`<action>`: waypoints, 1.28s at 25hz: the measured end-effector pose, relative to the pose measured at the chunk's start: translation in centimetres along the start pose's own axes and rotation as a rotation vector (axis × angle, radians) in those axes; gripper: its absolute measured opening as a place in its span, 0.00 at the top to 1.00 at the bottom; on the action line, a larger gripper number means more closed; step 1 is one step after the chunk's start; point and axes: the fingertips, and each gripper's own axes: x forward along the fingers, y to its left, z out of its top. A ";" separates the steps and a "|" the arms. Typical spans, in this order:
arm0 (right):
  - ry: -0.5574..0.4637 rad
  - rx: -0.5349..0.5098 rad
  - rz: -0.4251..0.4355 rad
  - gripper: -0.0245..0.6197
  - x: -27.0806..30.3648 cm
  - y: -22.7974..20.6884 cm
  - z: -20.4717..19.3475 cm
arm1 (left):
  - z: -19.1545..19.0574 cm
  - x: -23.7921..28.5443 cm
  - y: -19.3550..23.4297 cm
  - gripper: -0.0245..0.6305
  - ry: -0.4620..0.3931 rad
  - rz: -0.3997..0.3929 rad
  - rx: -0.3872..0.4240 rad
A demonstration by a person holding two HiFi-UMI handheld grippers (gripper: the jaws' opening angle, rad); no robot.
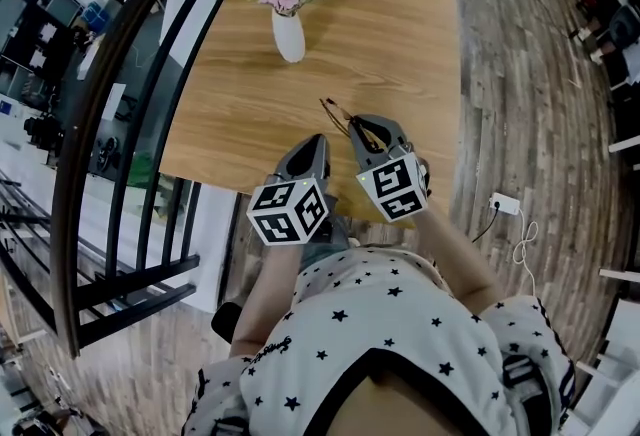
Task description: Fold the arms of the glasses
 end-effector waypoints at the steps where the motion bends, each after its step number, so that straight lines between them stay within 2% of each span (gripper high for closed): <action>1: 0.015 -0.015 0.005 0.91 0.4 0.0 -0.4 | 0.0 0.1 0.3 0.95 0.002 0.007 -0.005; 14: 0.181 -0.226 0.076 0.91 6.0 0.8 -4.5 | -0.8 0.1 4.7 0.95 0.038 0.064 -0.048; 23: 0.299 -0.318 0.110 0.91 8.8 0.6 -8.2 | -1.4 0.7 6.5 0.95 0.063 0.084 -0.077; 32: 0.375 -0.364 0.162 0.91 10.0 1.1 -10.5 | -2.0 1.4 7.5 0.95 0.087 0.103 -0.106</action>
